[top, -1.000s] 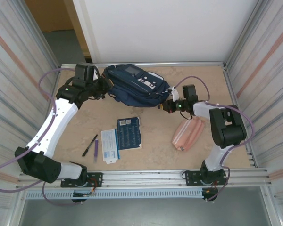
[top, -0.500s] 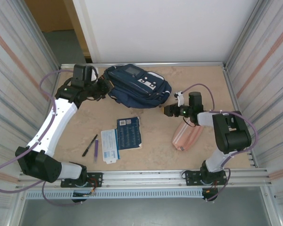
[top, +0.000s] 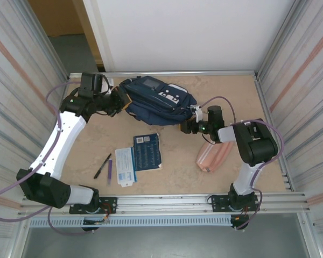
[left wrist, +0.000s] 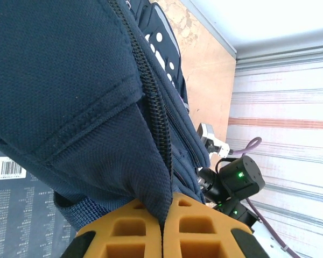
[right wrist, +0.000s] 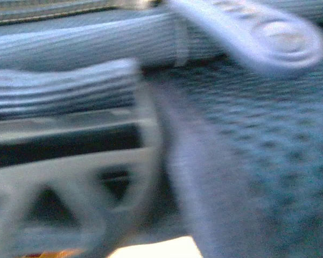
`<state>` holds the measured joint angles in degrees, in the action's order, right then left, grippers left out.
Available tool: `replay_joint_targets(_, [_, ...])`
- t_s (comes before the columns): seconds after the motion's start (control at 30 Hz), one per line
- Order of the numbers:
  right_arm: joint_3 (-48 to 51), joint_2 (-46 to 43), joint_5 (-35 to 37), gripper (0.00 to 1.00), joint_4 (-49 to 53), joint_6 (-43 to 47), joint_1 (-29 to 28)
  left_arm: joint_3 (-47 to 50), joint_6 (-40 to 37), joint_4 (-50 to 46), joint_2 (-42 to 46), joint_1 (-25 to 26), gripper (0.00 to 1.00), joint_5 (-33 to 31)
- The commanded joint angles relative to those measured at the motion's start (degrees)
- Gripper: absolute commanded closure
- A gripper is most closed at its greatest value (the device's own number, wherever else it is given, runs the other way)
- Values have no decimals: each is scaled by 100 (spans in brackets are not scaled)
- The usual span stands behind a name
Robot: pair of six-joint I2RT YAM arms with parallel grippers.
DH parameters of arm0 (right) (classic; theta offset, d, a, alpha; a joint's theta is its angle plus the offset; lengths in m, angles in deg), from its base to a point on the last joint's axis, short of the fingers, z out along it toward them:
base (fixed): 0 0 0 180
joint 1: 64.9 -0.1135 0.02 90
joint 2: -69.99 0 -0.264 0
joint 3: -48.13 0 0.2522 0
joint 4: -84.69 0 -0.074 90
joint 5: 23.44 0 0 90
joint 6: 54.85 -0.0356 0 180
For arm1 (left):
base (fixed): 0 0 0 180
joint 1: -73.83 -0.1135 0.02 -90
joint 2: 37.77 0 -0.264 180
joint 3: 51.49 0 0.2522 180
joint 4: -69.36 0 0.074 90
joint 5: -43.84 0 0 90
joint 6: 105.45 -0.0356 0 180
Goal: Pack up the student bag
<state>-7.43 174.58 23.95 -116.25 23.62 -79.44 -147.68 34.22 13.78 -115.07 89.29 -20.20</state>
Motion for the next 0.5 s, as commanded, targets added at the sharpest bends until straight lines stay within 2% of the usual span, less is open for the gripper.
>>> replay_joint_targets(0.0, [-229,-34,97,47,11,186,-46,-352,-227,-95,340,-111,100,367])
replay_joint_targets(0.37, [-205,-539,-338,47,379,336,-176,-503,-436,-490,392,-342,100,593])
replay_joint_targets(0.47, [-232,-662,-503,52,537,371,-172,-581,-588,-658,355,-351,100,545])
